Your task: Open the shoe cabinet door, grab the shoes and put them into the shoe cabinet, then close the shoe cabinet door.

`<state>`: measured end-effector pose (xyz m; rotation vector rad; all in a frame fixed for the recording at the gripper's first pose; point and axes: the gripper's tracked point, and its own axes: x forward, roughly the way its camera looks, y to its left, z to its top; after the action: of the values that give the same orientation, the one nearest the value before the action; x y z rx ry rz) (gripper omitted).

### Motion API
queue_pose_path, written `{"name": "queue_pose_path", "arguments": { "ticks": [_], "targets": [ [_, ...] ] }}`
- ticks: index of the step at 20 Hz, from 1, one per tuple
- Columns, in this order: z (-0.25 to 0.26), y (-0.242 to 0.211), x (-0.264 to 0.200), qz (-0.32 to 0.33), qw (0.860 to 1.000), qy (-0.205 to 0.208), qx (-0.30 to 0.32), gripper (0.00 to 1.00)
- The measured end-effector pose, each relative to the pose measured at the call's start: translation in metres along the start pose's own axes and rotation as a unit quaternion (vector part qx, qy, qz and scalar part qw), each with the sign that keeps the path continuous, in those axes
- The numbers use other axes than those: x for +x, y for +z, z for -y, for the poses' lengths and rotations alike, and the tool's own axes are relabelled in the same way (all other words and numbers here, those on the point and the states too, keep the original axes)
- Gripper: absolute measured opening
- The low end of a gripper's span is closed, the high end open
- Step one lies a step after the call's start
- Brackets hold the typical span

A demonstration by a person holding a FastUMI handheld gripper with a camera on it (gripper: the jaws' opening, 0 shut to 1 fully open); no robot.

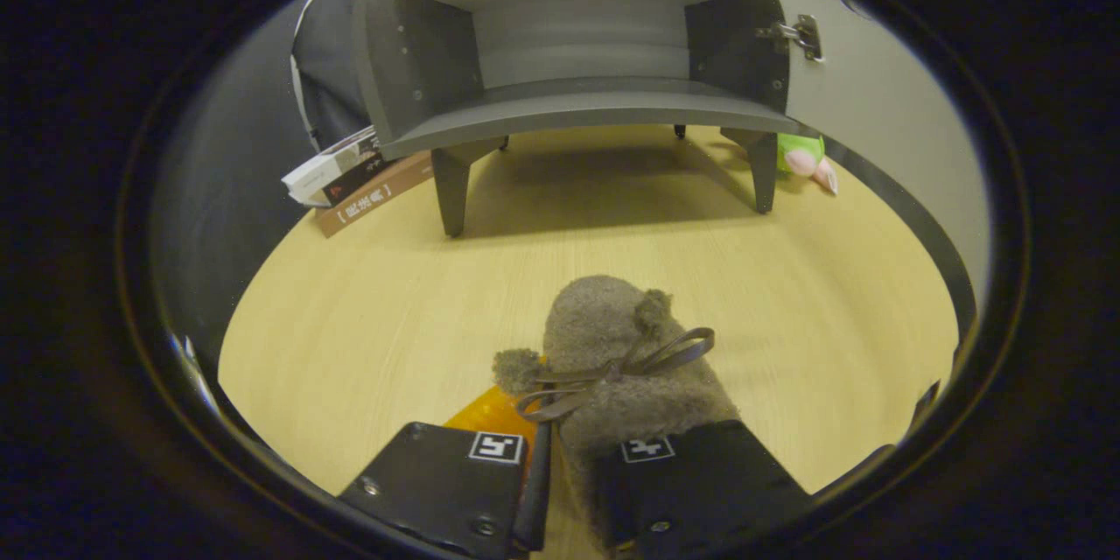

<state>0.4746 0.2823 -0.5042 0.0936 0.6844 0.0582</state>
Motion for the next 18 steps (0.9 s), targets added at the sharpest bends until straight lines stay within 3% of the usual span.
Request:
{"name": "queue_pose_path", "arguments": {
  "ticks": [3,4,9,14,18],
  "targets": [
    [-0.005,0.002,-0.006,-0.006,1.0,0.016,-0.003,0.12],
    [-0.005,0.005,-0.011,-0.003,1.0,0.019,-0.005,0.11],
    [0.008,0.051,-0.052,0.053,0.998,0.014,-0.015,0.09],
    [0.02,0.122,-0.101,0.114,0.993,0.013,0.028,0.08],
    [0.021,0.193,-0.14,0.172,0.985,0.014,0.028,0.08]
  ]
}}
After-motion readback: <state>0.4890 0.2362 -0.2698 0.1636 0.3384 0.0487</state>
